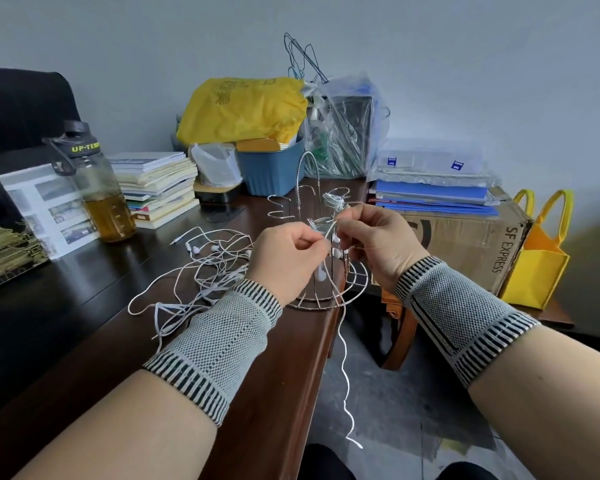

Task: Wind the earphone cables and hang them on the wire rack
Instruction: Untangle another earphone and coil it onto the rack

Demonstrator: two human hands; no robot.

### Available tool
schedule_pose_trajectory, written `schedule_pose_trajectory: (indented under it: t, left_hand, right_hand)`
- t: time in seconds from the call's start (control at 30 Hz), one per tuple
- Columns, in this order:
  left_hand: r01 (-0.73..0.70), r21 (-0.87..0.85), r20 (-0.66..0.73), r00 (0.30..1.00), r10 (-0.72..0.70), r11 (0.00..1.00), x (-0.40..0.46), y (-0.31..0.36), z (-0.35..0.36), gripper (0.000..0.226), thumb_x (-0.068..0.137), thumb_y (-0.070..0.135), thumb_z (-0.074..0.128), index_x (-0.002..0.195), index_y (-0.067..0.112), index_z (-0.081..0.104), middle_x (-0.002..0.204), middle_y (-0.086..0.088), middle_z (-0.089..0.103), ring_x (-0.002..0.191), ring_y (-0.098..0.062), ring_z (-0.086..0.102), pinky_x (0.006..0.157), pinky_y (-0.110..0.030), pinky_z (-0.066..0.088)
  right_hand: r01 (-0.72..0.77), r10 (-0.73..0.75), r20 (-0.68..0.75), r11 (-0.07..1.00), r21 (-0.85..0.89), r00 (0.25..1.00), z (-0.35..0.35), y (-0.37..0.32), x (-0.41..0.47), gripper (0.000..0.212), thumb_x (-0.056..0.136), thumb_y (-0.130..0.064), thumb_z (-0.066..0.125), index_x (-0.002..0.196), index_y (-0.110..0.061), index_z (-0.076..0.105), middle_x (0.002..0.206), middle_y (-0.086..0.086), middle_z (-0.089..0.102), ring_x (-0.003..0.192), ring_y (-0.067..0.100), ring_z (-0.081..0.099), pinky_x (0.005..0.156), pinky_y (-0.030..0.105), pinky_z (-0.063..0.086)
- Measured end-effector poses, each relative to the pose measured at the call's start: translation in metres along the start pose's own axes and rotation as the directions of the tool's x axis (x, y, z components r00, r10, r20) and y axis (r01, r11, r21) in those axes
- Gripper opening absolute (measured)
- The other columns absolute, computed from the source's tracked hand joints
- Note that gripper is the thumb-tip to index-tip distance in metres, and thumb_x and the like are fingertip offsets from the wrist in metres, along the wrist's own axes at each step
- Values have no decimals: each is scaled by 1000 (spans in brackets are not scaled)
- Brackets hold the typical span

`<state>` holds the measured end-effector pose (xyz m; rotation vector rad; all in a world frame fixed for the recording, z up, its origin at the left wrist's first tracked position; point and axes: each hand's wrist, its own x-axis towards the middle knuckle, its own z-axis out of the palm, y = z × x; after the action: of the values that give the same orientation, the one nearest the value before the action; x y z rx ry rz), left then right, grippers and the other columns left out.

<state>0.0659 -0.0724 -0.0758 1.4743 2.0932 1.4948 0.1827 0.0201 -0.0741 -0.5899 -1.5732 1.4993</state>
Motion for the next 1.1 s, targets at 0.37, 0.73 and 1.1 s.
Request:
schedule_pose_trajectory:
  t: [0.37, 0.73, 1.1]
  left_hand:
    - [-73, 103, -205, 974, 93, 992, 24, 12, -13, 20, 83, 30, 74, 67, 32, 61, 65, 13, 66, 68, -8, 68, 72, -34, 59]
    - [-30, 337, -232, 966, 114, 941, 36, 17, -14, 21, 89, 40, 66, 78, 22, 69, 62, 12, 62, 64, -8, 61, 59, -20, 43]
    - [-25, 632, -97, 989, 111, 774, 31, 15, -8, 45, 94, 38, 56, 55, 17, 48, 56, 3, 54, 67, -23, 57, 64, -31, 47]
  right_hand:
    - [97, -110, -138, 991, -94, 984, 8, 4, -1, 18, 93, -12, 60, 76, -13, 60, 55, -3, 63, 52, 16, 61, 50, 29, 48]
    - [66, -85, -197, 993, -100, 977, 8, 0, 4, 15, 93, -6, 58, 78, -10, 59, 58, 2, 62, 47, 13, 58, 50, 29, 47]
    - [-134, 59, -296, 961, -242, 953, 5, -14, 24, 19, 84, -7, 68, 67, -9, 61, 68, 12, 71, 59, 20, 65, 60, 33, 53]
